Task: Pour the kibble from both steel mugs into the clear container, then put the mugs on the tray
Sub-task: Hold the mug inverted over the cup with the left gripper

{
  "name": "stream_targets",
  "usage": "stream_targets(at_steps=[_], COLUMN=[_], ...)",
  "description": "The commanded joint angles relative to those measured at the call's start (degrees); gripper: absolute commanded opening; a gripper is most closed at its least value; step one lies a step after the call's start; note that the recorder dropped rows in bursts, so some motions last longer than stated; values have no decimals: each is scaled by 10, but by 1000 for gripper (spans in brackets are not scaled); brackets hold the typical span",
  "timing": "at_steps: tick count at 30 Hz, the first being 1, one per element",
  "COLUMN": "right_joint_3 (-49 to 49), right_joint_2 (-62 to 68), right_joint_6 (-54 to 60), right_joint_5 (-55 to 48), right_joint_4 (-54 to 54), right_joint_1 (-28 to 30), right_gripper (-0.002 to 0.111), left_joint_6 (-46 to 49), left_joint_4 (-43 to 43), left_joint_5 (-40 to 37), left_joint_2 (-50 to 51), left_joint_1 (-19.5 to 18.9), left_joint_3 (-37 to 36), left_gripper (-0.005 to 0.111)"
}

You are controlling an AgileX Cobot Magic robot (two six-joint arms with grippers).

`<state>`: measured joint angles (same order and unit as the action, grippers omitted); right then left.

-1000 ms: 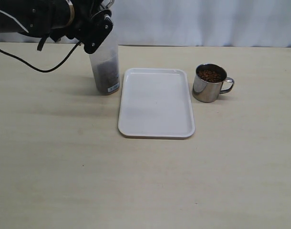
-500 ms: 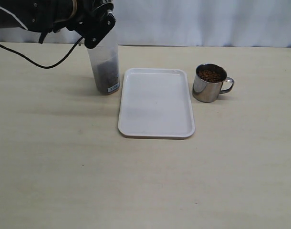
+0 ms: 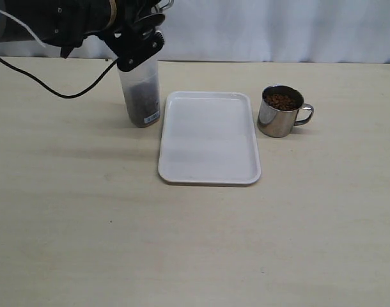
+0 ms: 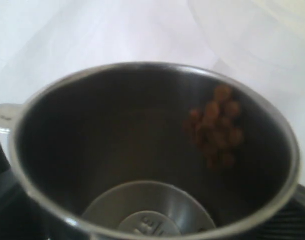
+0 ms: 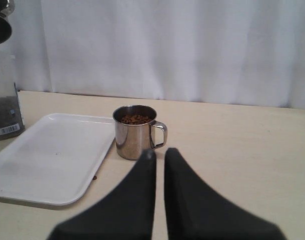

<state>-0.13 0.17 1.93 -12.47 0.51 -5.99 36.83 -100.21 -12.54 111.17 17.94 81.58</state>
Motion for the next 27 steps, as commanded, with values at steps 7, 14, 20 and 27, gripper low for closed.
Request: stream_targets(at_steps=[7, 14, 20, 27], right_joint_3=[1, 1, 1, 1], right_joint_2=[-2, -2, -2, -2], right_joint_6=[2, 2, 2, 2], right_joint_5=[4, 4, 4, 4], right_joint_4=[4, 4, 4, 4], right_joint_1=[-2, -2, -2, -2], right_gripper=[5, 5, 5, 5], left_joint_6=[37, 41, 106, 103], left_joint_4=[3, 3, 3, 3], left_joint_5=[-19, -19, -29, -31], left_joint_2=[-9, -9, -7, -7], left_joint_1=[1, 1, 1, 1], left_joint_3=[5, 5, 5, 5], left_gripper=[0, 0, 0, 0])
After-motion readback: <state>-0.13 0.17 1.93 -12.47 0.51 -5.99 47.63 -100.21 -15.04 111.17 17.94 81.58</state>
